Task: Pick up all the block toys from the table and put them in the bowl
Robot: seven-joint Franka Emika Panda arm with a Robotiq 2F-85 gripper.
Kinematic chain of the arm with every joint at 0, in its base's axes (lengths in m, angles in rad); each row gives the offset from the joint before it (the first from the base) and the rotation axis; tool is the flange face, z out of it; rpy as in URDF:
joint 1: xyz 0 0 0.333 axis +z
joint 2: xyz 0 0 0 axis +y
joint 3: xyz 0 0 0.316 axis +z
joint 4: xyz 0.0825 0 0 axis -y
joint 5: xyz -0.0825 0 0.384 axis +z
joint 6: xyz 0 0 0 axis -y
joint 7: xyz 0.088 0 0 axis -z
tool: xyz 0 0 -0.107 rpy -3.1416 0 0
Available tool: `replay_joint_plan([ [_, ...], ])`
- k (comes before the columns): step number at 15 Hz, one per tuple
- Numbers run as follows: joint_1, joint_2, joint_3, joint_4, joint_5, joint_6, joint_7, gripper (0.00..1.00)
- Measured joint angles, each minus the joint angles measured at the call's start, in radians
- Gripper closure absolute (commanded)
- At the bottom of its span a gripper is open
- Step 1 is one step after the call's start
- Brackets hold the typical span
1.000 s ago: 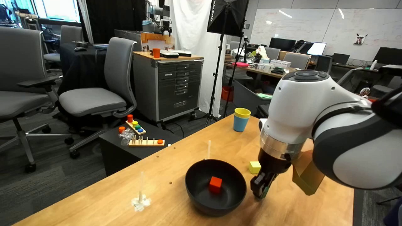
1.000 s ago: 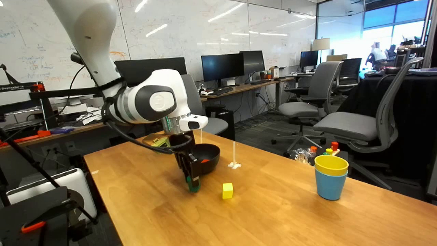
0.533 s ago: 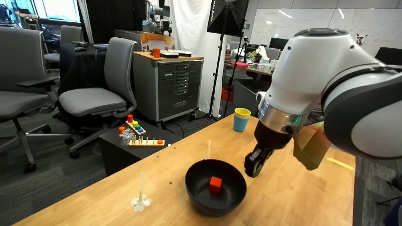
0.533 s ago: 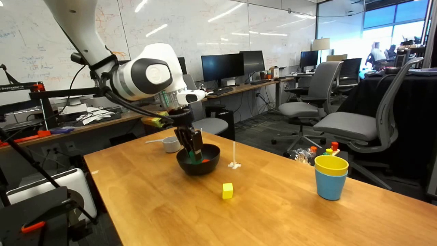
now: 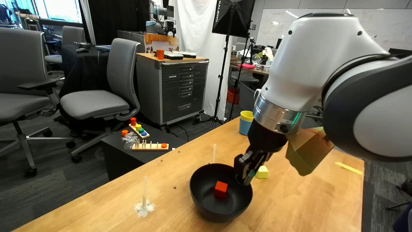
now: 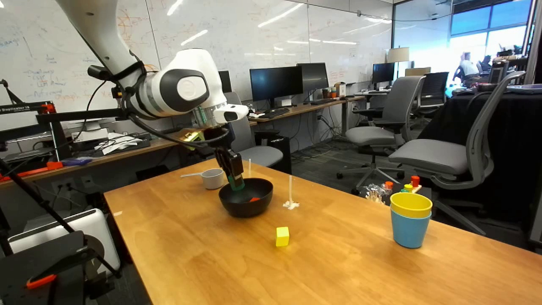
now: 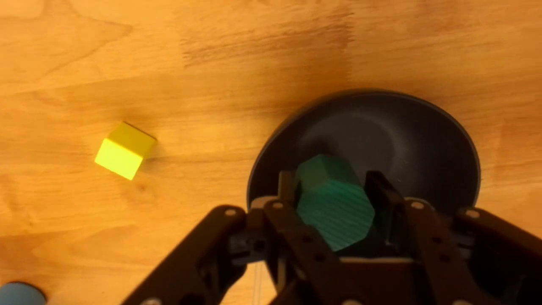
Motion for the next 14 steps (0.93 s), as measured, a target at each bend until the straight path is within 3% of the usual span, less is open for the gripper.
replay_joint_plan([
  [3, -0.006, 0.059, 0.023, 0.036, 0.068, 0.000, 0.006, 0.80],
  [8, -0.006, 0.207, 0.012, 0.118, 0.082, 0.000, 0.053, 0.80],
  [9, -0.006, 0.237, 0.009, 0.135, 0.083, 0.000, 0.059, 0.75],
  [10, -0.005, 0.261, 0.006, 0.153, 0.086, 0.000, 0.065, 0.38],
  [12, -0.005, 0.287, 0.003, 0.182, 0.095, -0.004, 0.073, 0.31],
  [14, -0.004, 0.301, 0.003, 0.202, 0.104, -0.011, 0.077, 0.16],
])
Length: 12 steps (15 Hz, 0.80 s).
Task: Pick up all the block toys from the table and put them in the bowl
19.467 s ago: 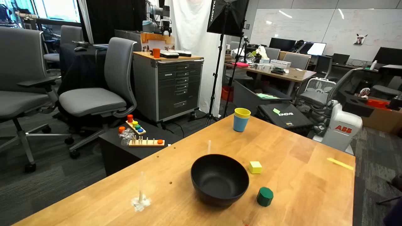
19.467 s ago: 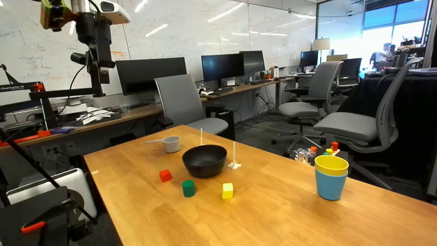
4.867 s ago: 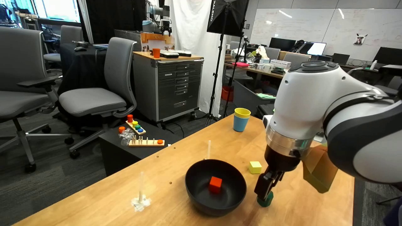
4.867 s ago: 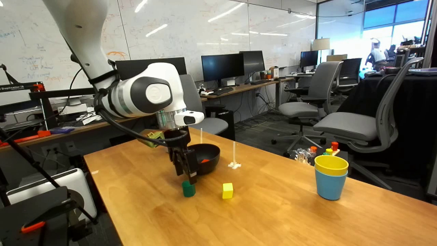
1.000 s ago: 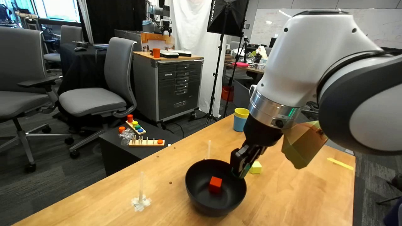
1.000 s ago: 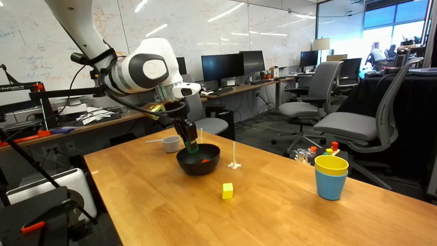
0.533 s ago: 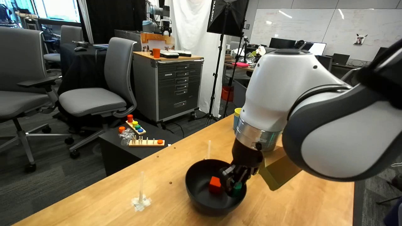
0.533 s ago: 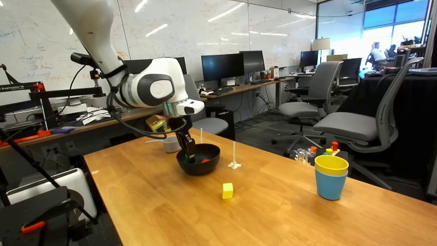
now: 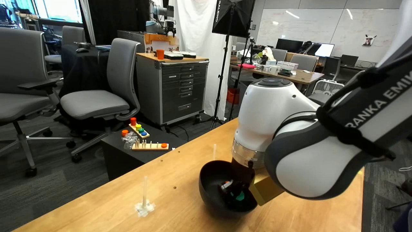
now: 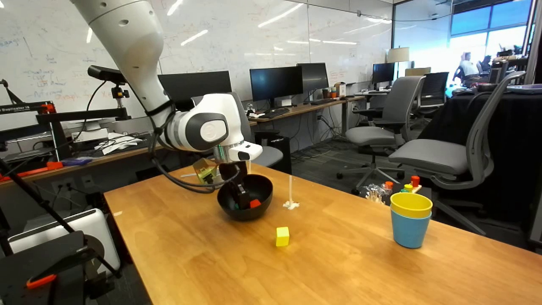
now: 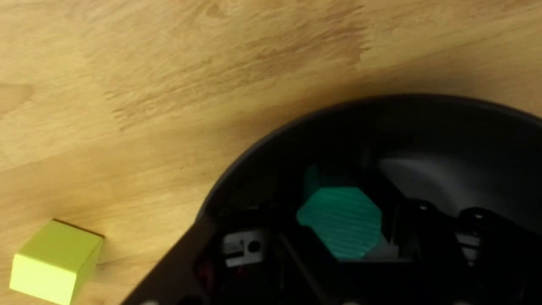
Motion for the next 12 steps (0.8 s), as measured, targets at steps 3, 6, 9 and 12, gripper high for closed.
replay_joint_plan([
  [3, 0.004, 0.017, 0.000, 0.025, 0.012, -0.001, 0.002, 0.00],
  [6, 0.004, 0.027, 0.001, 0.041, 0.028, -0.010, 0.002, 0.00],
  [9, 0.004, 0.021, 0.003, 0.055, 0.043, -0.030, 0.002, 0.00],
  [12, 0.000, -0.009, 0.007, 0.061, 0.058, -0.046, 0.001, 0.00],
])
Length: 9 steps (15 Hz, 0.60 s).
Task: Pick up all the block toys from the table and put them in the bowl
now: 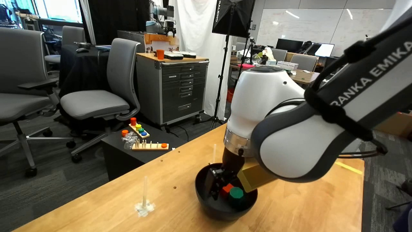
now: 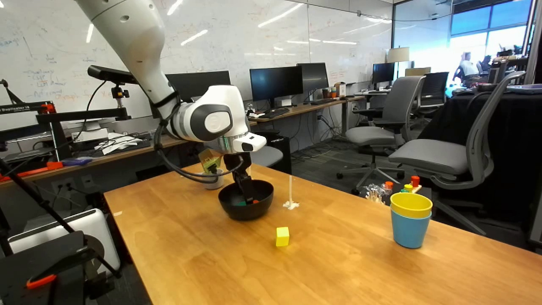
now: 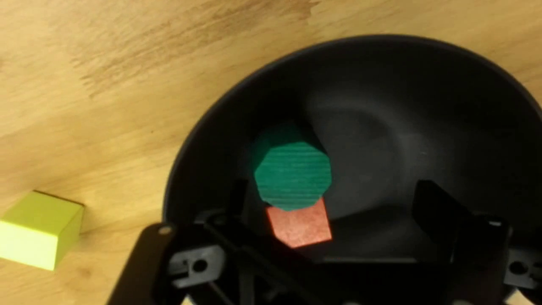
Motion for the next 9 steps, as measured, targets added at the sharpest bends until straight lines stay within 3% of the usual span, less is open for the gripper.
replay_joint_plan([
  [5, -0.006, -0.095, -0.007, -0.010, -0.001, -0.030, -0.001, 0.00],
  [9, -0.006, -0.183, -0.068, -0.041, -0.070, -0.045, 0.000, 0.00],
])
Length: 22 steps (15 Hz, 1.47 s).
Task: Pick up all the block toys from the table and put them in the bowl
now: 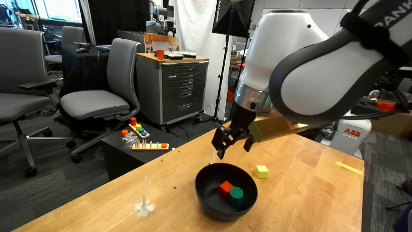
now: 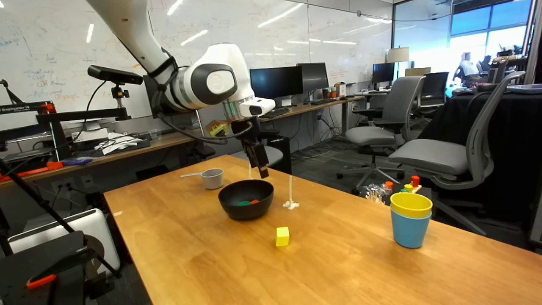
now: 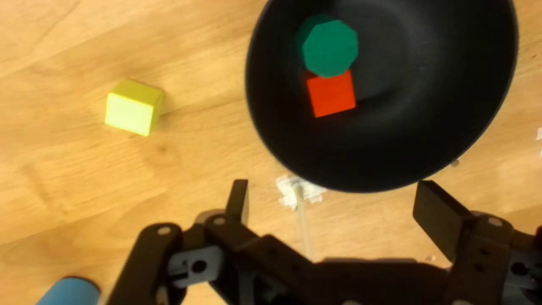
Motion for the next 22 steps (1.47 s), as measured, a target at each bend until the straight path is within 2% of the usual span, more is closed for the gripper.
replay_joint_plan([
  [5, -0.012, -0.054, -0.114, -0.046, -0.117, -0.002, 0.023, 0.00],
  [9, -0.040, -0.050, -0.156, -0.074, -0.164, -0.022, 0.046, 0.00],
  [14, -0.076, -0.024, -0.147, -0.105, -0.145, -0.020, 0.060, 0.00],
  [22, -0.169, 0.031, -0.068, -0.095, 0.090, -0.017, 0.069, 0.00],
])
